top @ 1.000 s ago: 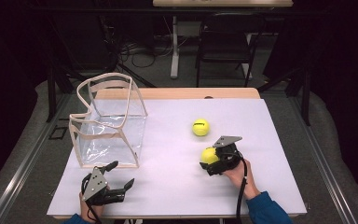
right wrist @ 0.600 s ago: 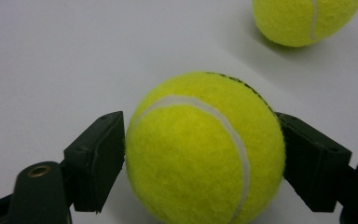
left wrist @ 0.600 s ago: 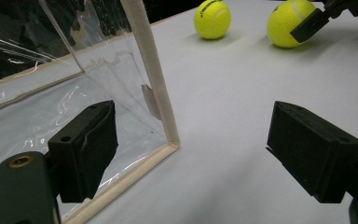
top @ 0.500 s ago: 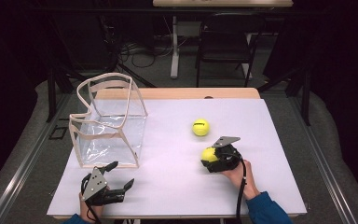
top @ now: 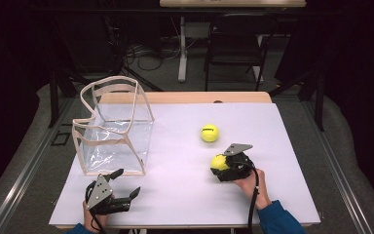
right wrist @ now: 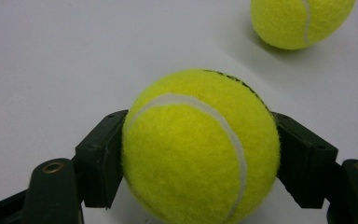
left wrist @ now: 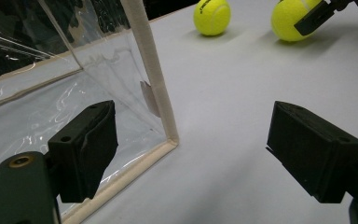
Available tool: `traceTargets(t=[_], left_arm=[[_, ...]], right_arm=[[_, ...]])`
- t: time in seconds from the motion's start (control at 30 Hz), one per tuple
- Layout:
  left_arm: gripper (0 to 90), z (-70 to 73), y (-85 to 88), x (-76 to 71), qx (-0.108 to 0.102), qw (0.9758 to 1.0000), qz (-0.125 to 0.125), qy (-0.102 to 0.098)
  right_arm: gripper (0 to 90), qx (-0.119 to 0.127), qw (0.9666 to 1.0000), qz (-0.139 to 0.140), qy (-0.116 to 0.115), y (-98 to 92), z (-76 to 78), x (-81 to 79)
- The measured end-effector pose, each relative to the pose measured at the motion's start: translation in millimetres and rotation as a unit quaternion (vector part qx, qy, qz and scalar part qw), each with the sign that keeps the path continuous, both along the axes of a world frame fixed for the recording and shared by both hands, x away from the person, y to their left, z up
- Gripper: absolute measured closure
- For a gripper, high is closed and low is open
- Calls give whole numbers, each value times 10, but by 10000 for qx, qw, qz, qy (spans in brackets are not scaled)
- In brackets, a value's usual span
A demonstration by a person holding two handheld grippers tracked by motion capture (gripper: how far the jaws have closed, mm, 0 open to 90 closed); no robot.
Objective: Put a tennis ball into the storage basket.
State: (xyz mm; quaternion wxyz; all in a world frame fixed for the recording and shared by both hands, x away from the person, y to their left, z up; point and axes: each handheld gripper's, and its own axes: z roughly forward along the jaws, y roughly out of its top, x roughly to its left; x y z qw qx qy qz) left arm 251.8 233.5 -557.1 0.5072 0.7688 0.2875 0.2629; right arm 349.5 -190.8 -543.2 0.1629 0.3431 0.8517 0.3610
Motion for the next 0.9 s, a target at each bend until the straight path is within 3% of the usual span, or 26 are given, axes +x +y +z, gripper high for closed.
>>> traceTargets(t=[0.9], left_arm=[[161,-5,-11,5,-8,10000,-26,-10]], right_arm=[[255,264,9978,103,-597,16,255,-175]])
